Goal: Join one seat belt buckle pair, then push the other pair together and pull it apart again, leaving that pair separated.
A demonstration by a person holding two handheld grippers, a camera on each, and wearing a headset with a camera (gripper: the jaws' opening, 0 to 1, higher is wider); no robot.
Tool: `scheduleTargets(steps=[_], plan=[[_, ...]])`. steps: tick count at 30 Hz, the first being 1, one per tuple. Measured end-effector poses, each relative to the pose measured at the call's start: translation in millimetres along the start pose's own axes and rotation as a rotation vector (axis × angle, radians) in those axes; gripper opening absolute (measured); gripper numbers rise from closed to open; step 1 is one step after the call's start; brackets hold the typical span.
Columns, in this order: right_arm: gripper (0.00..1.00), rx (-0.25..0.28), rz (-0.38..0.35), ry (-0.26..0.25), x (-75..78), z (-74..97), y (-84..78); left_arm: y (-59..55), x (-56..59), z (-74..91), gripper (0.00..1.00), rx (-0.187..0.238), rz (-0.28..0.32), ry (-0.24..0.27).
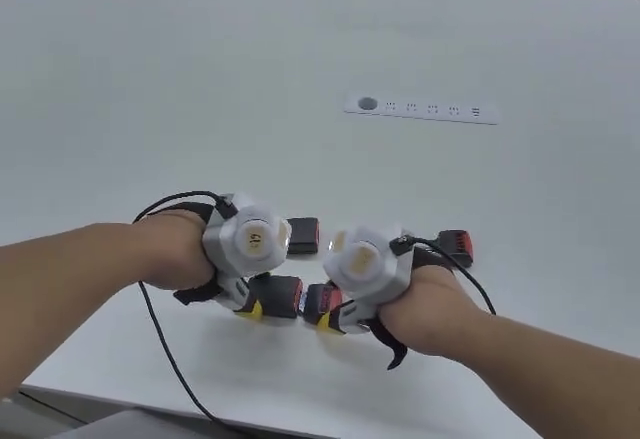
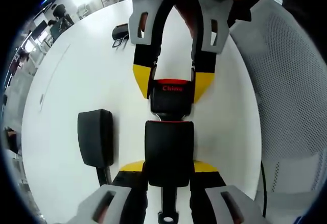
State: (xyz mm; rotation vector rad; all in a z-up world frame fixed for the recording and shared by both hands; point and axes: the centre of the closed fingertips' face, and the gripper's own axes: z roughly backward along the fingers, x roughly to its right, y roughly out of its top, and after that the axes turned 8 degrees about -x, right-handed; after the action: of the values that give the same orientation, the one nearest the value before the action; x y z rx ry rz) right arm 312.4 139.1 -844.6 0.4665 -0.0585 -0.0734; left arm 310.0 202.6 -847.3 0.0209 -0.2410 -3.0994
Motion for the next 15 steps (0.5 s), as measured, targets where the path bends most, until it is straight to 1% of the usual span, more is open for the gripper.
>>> scheduleTargets(steps=[3,7,11,15], plan=[[0.32,-0.003,0.016,-0.001,-0.9,0.6,-0.7,0.1,-0.9,-0.5,0.31,0.006,-0.004,-0.005],[0.32,0.012,0.014,0.005,-0.1,1.6,-0.7,-0.6,-0.8,1.2,0.31,0.042,0.017,-0.003],[0.32,0.018,0.011,0.005,0.3,1.5,0.0,0.7,-0.8,0.9,0.31,0.035,0.017,0.006],[0.32,0.021,0.011,0.004,-0.4,1.8,0.0,0.4,-1.4,1.0,0.32,0.036,0.018,0.003]])
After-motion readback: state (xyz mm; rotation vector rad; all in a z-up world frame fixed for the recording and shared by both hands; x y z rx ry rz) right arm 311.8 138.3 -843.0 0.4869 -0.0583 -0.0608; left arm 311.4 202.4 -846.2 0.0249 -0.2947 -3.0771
